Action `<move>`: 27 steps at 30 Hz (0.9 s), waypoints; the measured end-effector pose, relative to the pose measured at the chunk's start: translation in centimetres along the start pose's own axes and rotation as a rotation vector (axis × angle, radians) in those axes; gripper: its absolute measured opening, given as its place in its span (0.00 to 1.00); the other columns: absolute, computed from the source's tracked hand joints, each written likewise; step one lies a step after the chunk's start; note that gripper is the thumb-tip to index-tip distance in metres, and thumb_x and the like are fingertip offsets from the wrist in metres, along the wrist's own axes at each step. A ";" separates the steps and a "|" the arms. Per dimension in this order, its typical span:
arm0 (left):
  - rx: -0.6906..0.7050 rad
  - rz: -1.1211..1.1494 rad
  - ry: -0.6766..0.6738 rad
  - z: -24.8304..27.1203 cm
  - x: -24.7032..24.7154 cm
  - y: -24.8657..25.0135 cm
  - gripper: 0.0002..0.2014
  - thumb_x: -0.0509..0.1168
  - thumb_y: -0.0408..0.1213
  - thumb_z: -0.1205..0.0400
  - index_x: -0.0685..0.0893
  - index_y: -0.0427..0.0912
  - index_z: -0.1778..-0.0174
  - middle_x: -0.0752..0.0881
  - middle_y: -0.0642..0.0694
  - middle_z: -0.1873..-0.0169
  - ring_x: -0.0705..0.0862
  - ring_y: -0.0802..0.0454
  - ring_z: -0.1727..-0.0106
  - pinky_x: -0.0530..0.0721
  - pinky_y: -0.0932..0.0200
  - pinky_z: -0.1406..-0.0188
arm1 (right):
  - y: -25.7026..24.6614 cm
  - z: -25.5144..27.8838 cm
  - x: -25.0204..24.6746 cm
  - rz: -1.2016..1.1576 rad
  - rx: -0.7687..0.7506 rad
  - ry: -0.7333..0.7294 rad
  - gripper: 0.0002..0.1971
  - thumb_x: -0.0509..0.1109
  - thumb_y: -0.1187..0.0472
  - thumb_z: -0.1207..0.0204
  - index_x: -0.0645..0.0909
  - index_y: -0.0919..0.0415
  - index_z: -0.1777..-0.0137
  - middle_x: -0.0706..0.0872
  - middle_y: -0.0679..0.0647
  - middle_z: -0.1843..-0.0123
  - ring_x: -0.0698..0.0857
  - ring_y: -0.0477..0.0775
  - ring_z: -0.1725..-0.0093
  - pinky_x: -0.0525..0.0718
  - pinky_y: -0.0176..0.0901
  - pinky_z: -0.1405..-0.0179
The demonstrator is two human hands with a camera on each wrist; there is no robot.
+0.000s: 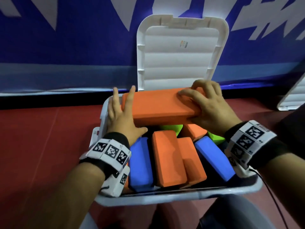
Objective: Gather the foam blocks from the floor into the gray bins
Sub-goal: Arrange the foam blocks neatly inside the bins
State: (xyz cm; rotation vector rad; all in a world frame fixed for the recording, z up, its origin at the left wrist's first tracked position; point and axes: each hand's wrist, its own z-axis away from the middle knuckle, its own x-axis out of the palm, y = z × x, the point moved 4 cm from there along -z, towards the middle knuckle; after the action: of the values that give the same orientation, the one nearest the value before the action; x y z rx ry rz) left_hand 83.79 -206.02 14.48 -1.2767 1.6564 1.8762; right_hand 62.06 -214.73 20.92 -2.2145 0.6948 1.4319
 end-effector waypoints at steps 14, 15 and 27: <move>-0.290 -0.013 -0.079 -2.8 2.6 -1.8 0.51 0.77 0.56 0.37 0.55 0.52 0.23 0.68 0.42 0.28 0.70 0.33 0.30 0.72 0.41 0.32 | 7.9 11.5 6.9 -0.154 0.889 -0.918 0.50 0.78 0.43 0.33 0.54 0.57 0.18 0.77 0.61 0.27 0.78 0.59 0.30 0.75 0.43 0.36; -0.309 -0.010 -0.082 -3.1 2.8 -2.0 0.51 0.78 0.56 0.37 0.55 0.52 0.23 0.69 0.42 0.28 0.71 0.33 0.31 0.73 0.40 0.32 | 7.6 11.6 7.5 -0.127 0.863 -0.949 0.53 0.78 0.42 0.34 0.51 0.59 0.17 0.76 0.61 0.27 0.78 0.58 0.30 0.75 0.43 0.37; -0.327 -0.042 -0.080 -3.1 4.2 -3.3 0.57 0.78 0.55 0.36 0.48 0.45 0.21 0.64 0.38 0.25 0.70 0.30 0.30 0.71 0.37 0.31 | 6.4 12.5 9.7 0.027 0.700 -0.999 0.57 0.76 0.40 0.35 0.39 0.45 0.17 0.83 0.60 0.36 0.83 0.61 0.39 0.79 0.44 0.48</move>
State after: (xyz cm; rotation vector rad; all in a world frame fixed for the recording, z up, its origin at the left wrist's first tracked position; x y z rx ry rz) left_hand 85.17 -209.27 9.41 -1.3231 1.3106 2.2067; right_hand 52.58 -214.30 6.75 -0.8074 0.6811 1.6984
